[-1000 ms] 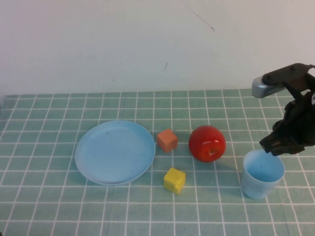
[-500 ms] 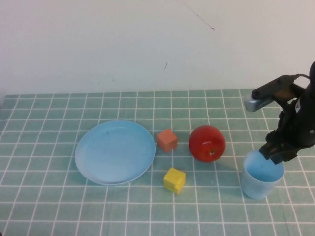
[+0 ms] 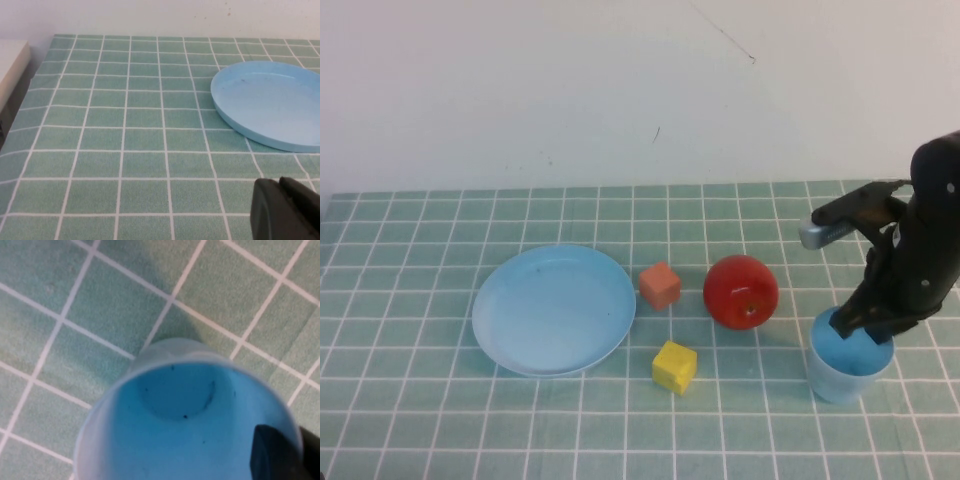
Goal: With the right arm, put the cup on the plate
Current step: Pick up the cup from the table, then place the cup on the plate
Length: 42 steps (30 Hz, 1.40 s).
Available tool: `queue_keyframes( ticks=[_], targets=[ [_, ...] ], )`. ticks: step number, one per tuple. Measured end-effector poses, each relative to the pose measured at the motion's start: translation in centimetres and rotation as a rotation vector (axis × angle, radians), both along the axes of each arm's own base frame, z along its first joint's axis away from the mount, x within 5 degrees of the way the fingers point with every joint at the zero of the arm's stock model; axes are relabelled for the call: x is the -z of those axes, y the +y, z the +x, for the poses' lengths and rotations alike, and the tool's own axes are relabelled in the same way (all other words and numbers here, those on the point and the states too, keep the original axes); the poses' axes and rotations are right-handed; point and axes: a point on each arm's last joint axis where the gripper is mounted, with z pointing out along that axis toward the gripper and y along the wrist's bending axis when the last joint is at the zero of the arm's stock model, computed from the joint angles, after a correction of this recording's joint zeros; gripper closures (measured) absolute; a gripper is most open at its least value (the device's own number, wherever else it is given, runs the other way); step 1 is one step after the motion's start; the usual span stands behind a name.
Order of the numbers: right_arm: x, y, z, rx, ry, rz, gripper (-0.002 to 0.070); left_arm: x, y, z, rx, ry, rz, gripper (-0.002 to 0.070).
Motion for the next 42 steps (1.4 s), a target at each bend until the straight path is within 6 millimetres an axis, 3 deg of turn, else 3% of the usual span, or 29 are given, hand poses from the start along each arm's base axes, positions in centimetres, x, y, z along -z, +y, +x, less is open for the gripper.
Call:
queue_keyframes(
  ticks=[6,14,18,31,35,42],
  targets=[
    [-3.4,1.0,1.2,-0.018,-0.041,0.067,0.0659,0.0,0.0,0.0,0.0,0.0,0.0,0.0678],
    [-12.1,4.3,2.5,-0.11,-0.194,0.36,0.0659,0.0,0.0,0.0,-0.001,0.0,-0.002,0.0677],
    [-13.6,6.8,2.6,-0.181,-0.226,0.44,0.0659,0.0,0.0,0.0,-0.001,0.0,-0.002,0.0678],
    [-6.4,17.9,5.4,-0.366,-0.113,0.461,0.066,0.0,0.0,0.0,-0.001,0.0,-0.002,0.0678],
    [-4.8,19.5,6.7,-0.39,-0.087,0.465,0.0661,0.0,0.0,0.0,-0.001,0.0,-0.002,0.0678],
    [-2.8,20.3,7.7,-0.413,-0.036,0.438,0.0658,0.0,0.0,0.0,0.0,0.0,0.0,0.0678]
  ],
)
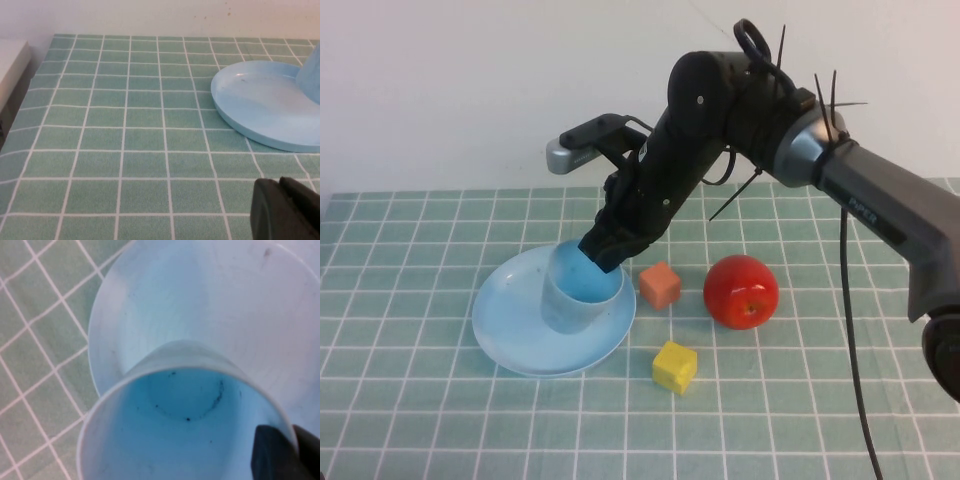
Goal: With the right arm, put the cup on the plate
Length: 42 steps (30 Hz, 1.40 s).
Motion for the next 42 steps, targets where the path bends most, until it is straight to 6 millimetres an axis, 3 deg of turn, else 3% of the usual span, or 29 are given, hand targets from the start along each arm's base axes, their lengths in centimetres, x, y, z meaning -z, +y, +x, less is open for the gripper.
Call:
queue_keyframes(
  ticks=[9,14,18,23,27,30,42],
  targets=[
    [-0.1,-0.1,0.0,-0.005,0.002,-0.019,0.0507,0.0,0.0,0.0,0.0,0.0,0.0,0.0678],
    [-0.3,-0.2,0.0,-0.007,-0.002,-0.021,0.0485,0.0,0.0,0.0,0.0,0.0,0.0,0.0678],
    [-1.7,-0.3,0.2,-0.011,-0.05,-0.023,0.0483,0.0,0.0,0.0,0.0,0.0,0.0,0.0678],
    [-5.5,-0.7,0.5,-0.006,-0.18,-0.005,0.0488,0.0,0.0,0.0,0.0,0.0,0.0,0.0678],
    [-9.6,-1.5,0.1,0.011,-0.301,0.021,0.0612,0.0,0.0,0.0,-0.001,0.0,-0.002,0.0678],
    [-12.7,-2.5,-0.7,0.028,-0.384,0.02,0.0659,0.0,0.0,0.0,-0.001,0.0,-0.002,0.0678],
    [-23.8,-7.2,-5.9,0.066,-0.641,0.074,0.0678,0.0,0.0,0.0,-0.001,0.0,-0.002,0.0678]
  ],
)
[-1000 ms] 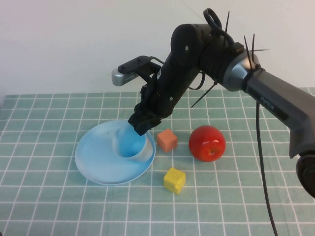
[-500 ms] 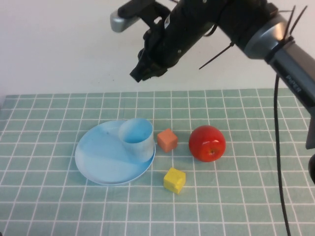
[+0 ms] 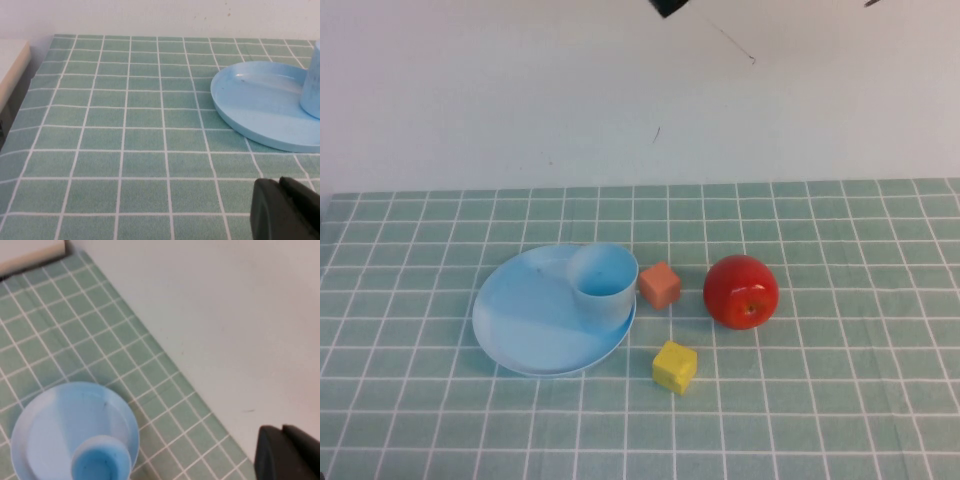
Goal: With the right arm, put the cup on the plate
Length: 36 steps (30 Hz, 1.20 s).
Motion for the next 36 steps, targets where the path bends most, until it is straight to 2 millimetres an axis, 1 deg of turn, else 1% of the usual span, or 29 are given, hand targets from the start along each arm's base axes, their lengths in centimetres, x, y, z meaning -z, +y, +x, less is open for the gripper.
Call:
queue_keyframes(
  ticks=[7,9,12,14,19,23,27,30,33,36],
  targets=[
    [-4.9,-2.6,-3.6,-0.005,-0.112,0.05,0.0678,0.0,0.0,0.0,0.0,0.0,0.0,0.0678],
    [-5.9,-3.6,-4.7,0.0,-0.134,0.052,0.0678,0.0,0.0,0.0,0.0,0.0,0.0,0.0678],
    [-6.7,-4.9,-6.3,0.008,-0.134,0.033,0.0678,0.0,0.0,0.0,0.001,0.0,0.002,0.0678],
    [-6.6,-5.7,-7.4,0.01,-0.117,0.012,0.0678,0.0,0.0,0.0,0.001,0.0,0.002,0.0678],
    [-5.1,-8.2,-10.9,0.011,-0.034,-0.053,0.0678,0.0,0.0,0.0,0.001,0.0,0.002,0.0678],
    [-3.0,-11.0,-14.9,0.019,0.018,-0.076,0.0678,0.0,0.0,0.0,0.001,0.0,0.002,0.0678],
    [-0.6,-14.2,-19.5,0.024,0.014,-0.046,0.0678,0.0,0.0,0.0,0.001,0.0,0.002,0.0678],
    [1.2,-16.0,-22.2,0.023,0.018,-0.034,0.0678,0.0,0.0,0.0,0.001,0.0,0.002,0.0678],
    [2.7,-17.4,-24.3,0.021,0.021,-0.026,0.0678,0.0,0.0,0.0,0.001,0.0,0.002,0.0678],
    [3.3,-18.4,-26.0,0.018,0.037,-0.004,0.0678,0.0,0.0,0.0,0.001,0.0,0.002,0.0678]
  ],
)
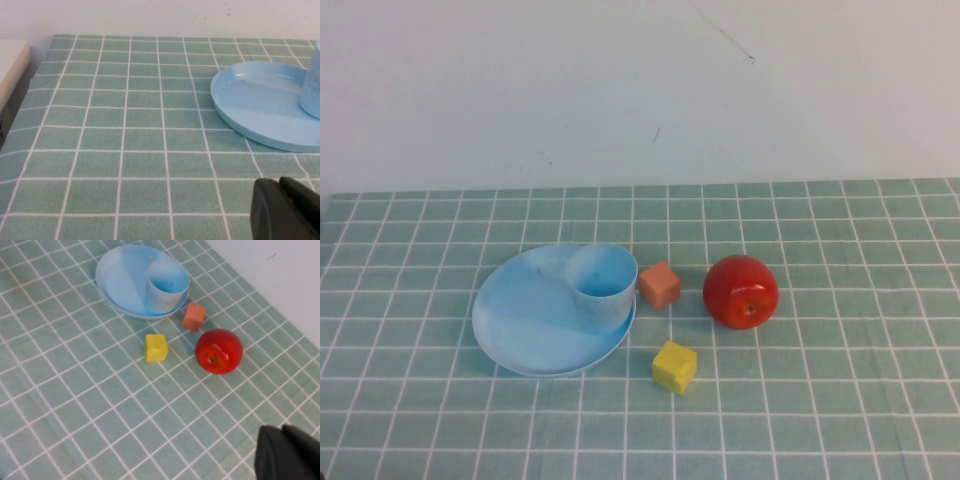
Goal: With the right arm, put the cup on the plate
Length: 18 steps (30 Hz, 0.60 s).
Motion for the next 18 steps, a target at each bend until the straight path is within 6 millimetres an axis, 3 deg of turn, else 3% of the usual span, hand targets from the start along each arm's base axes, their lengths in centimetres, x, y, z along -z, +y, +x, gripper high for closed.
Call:
queue_keyframes(
  ticks=[5,14,18],
  targets=[
    [0.4,-1.1,-2.5,-0.025,0.084,0.022,0.0678,0.0,0.0,0.0,-0.001,0.0,-0.002,0.0678],
    [0.5,-1.2,-2.6,-0.021,0.084,0.026,0.0678,0.0,0.0,0.0,-0.001,0.0,-0.002,0.0678],
    [0.2,-2.3,-3.3,0.049,0.044,0.043,0.0678,0.0,0.0,0.0,-0.001,0.0,-0.002,0.0678]
  ],
)
